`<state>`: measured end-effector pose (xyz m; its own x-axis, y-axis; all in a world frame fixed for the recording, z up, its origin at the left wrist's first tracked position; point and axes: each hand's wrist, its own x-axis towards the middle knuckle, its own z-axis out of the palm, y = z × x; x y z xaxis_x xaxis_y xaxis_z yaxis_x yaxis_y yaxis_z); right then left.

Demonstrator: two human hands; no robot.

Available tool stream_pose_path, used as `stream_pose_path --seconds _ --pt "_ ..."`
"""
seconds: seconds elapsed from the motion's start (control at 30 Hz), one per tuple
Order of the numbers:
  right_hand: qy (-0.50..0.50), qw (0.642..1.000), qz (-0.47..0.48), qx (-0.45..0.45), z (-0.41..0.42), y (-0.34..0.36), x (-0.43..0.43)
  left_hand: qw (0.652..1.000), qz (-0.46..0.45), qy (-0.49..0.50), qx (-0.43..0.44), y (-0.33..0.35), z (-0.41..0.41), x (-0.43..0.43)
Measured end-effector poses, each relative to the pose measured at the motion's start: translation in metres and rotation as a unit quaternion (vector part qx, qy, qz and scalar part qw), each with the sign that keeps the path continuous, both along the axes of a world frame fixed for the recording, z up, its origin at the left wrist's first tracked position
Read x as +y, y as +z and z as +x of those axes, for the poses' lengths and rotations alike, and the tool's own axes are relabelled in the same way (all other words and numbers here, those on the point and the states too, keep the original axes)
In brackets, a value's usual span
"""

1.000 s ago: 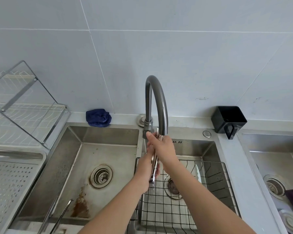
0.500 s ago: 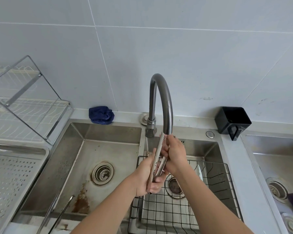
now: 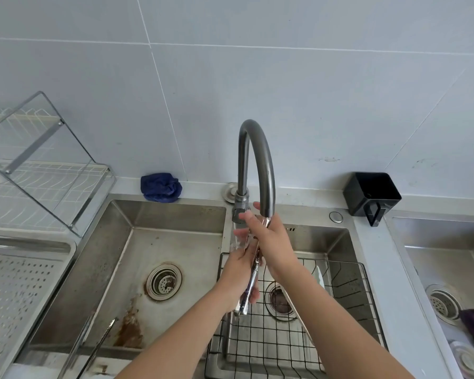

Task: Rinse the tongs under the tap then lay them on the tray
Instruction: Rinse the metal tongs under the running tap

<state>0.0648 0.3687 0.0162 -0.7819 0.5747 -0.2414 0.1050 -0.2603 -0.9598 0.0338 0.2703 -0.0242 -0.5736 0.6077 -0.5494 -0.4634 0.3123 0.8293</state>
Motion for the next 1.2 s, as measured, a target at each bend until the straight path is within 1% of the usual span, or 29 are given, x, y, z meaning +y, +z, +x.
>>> stream_pose_path --seconds 0.03,0.1,0.13,0.17,0.2,0.27,0.3,0.4,0.43,0.53,0.67,0.77,0.93,1.03,1.13,1.2 --pt "0.017 0.998 -0.062 0.029 0.002 0.000 0.001 1.000 0.006 -0.011 -0.018 0.002 0.000 -0.001" --pt "0.060 0.981 -0.169 0.074 0.007 -0.003 0.006 0.998 0.016 -0.028 -0.057 0.005 -0.001 -0.004" --pt "0.062 0.975 -0.197 0.079 0.010 -0.006 0.010 0.996 0.020 -0.038 -0.079 0.006 -0.003 -0.006" --pt "0.053 0.975 -0.205 0.074 0.012 -0.009 0.012 0.993 0.024 -0.049 -0.104 0.008 -0.004 -0.008" --pt "0.043 0.980 -0.183 0.061 0.013 -0.011 0.012 0.990 0.024 -0.061 -0.127 0.009 -0.005 -0.009" --pt "0.013 0.997 -0.080 0.009 0.014 -0.012 0.008 0.985 0.024 -0.074 -0.156 0.012 -0.006 -0.010" --pt "-0.001 0.999 -0.042 -0.012 0.014 -0.013 0.006 0.984 0.027 -0.075 -0.158 0.013 -0.006 -0.009" --pt "-0.048 0.998 -0.025 -0.040 0.013 -0.010 0.007 0.987 0.052 -0.051 -0.142 0.012 -0.002 -0.006" --pt "-0.061 0.997 -0.006 -0.055 0.013 -0.008 0.008 0.989 0.061 -0.037 -0.132 0.010 -0.001 -0.005" --pt "-0.064 0.994 0.047 -0.074 0.014 -0.010 0.007 0.990 0.073 -0.009 -0.116 0.004 -0.002 -0.009" --pt "-0.037 0.997 0.053 -0.037 0.017 -0.013 -0.003 0.994 0.055 -0.026 -0.087 -0.007 -0.002 -0.022" --pt "-0.013 0.999 0.043 -0.021 0.017 -0.014 -0.010 0.995 0.048 -0.023 -0.086 -0.010 -0.002 -0.030" --pt "-0.040 0.999 0.023 0.002 0.016 -0.011 -0.013 0.997 0.046 -0.031 -0.062 -0.002 0.000 -0.032" --pt "-0.033 0.999 0.020 0.014 0.017 -0.008 -0.010 0.995 0.047 -0.032 -0.084 0.002 0.000 -0.029" --pt "-0.013 1.000 0.002 0.028 0.019 -0.005 -0.006 0.988 0.079 -0.049 -0.121 0.004 -0.001 -0.028" --pt "-0.029 0.999 0.029 0.020 0.020 -0.004 -0.001 0.984 0.099 -0.065 -0.135 0.003 -0.001 -0.027"
